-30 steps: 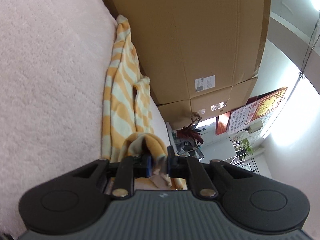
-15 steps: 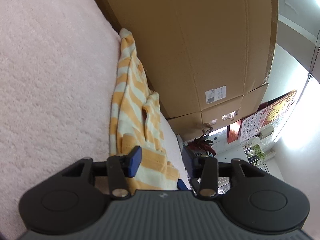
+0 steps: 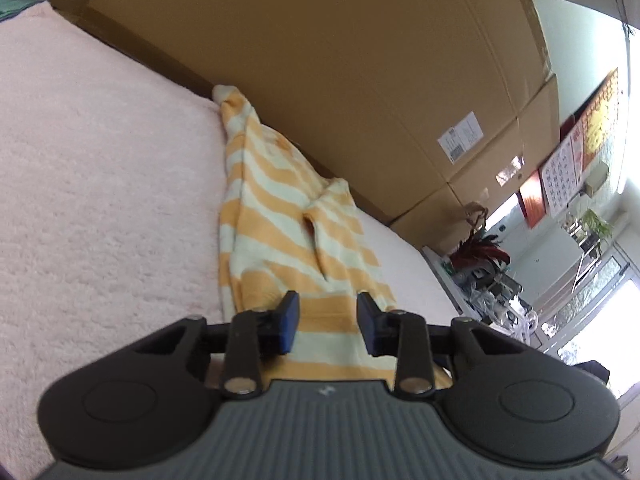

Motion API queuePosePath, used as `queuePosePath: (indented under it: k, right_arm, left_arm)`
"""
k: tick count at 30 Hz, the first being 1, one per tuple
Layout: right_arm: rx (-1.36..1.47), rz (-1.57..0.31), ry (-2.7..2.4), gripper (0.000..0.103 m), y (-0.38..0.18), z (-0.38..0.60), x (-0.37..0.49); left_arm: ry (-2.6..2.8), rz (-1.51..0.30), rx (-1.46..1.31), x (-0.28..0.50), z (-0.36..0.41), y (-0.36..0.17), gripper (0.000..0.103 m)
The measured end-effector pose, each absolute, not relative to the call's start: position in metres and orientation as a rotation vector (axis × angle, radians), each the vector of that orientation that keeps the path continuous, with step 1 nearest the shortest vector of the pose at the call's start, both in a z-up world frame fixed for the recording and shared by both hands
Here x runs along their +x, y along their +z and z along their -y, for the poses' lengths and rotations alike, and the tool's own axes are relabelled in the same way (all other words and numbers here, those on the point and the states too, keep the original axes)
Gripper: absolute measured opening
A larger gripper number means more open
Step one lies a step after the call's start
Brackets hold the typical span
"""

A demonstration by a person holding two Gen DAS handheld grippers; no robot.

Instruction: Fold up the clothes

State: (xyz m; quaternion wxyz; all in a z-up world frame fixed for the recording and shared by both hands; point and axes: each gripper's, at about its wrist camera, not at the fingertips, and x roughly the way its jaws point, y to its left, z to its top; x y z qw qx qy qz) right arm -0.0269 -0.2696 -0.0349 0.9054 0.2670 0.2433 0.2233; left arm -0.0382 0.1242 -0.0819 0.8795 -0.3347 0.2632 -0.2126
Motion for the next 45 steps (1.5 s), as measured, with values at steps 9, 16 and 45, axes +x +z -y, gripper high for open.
queuePosePath:
  k: [9,16,45]
  right_arm:
    - [0.486,-0.506,0.452,0.004,-0.038,0.252,-0.033]
    - [0.664,-0.466,0.536,0.012,-0.040,0.273,-0.051]
    - [0.435,-0.450,0.475,0.033,-0.046,0.265,-0.081]
  left_arm:
    - [-0.392,-0.456,-0.462,-0.053,-0.105,-0.079,0.031]
    - [-0.402,-0.346,-0.448,-0.094,-0.108,-0.073,0.052]
    - [-0.433,-0.411,-0.467,-0.110,-0.114,-0.095,0.046]
